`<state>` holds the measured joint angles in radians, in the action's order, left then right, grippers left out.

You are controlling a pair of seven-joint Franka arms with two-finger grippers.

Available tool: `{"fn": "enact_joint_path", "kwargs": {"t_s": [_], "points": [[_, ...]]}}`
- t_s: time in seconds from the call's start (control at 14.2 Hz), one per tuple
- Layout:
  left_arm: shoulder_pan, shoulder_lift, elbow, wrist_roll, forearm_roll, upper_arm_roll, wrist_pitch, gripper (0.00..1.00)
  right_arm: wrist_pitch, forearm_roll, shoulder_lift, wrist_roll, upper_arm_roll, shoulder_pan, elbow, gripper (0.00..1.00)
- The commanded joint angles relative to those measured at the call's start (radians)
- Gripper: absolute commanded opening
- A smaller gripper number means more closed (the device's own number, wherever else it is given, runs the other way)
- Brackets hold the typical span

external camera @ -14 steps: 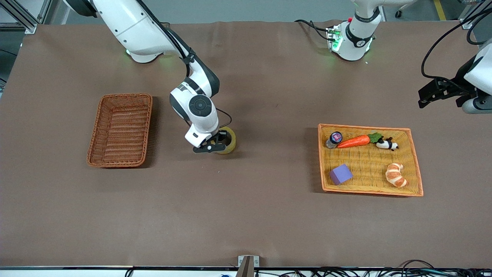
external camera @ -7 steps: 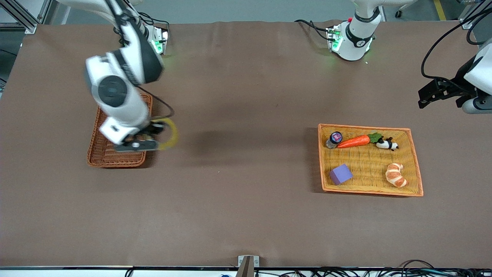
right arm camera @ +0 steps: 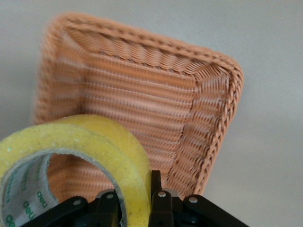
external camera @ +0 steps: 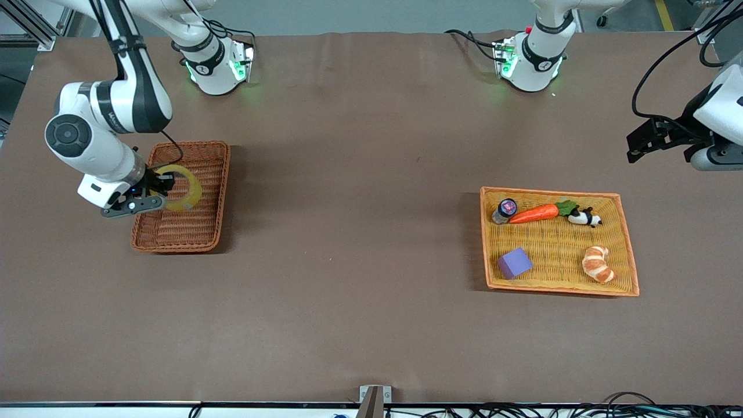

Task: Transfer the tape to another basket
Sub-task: 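Carry the tape with the right gripper over the brown basket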

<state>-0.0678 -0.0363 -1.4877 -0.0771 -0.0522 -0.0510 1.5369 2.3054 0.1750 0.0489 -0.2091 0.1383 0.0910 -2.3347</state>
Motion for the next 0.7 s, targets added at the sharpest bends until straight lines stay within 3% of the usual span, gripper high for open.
{"fn": "enact_joint_path", "kwargs": {"t_s": [0.0,0.14,0.35,0.42,0.49,0.56,0.63], "points": [[0.0,0.016,-0.009,0.008,0.014,-0.019,0.002,1.0,0.223,-0.017,-0.011,-0.076,0.056,0.0,-0.159,0.02],[0.0,0.016,-0.009,0.008,0.014,-0.023,0.002,1.0,0.366,-0.017,0.04,-0.087,0.064,-0.008,-0.212,0.02],[0.0,0.015,-0.008,0.011,0.014,-0.023,0.005,1.0,0.397,-0.017,0.095,-0.089,0.063,-0.017,-0.216,0.1],[0.0,0.013,-0.008,0.008,0.014,-0.023,0.006,1.0,0.397,-0.017,0.104,-0.087,0.063,-0.017,-0.215,0.23],[-0.003,0.015,-0.008,0.007,0.014,-0.023,0.006,1.0,0.394,-0.017,0.105,-0.082,0.063,-0.016,-0.215,0.46],[-0.001,0.016,-0.009,0.007,0.014,-0.023,0.002,1.0,0.391,-0.018,0.105,-0.078,0.06,-0.013,-0.213,0.8],[0.002,0.018,-0.011,0.011,0.015,-0.023,-0.003,1.0,0.382,-0.019,0.105,-0.073,0.058,-0.01,-0.206,1.0]]}}
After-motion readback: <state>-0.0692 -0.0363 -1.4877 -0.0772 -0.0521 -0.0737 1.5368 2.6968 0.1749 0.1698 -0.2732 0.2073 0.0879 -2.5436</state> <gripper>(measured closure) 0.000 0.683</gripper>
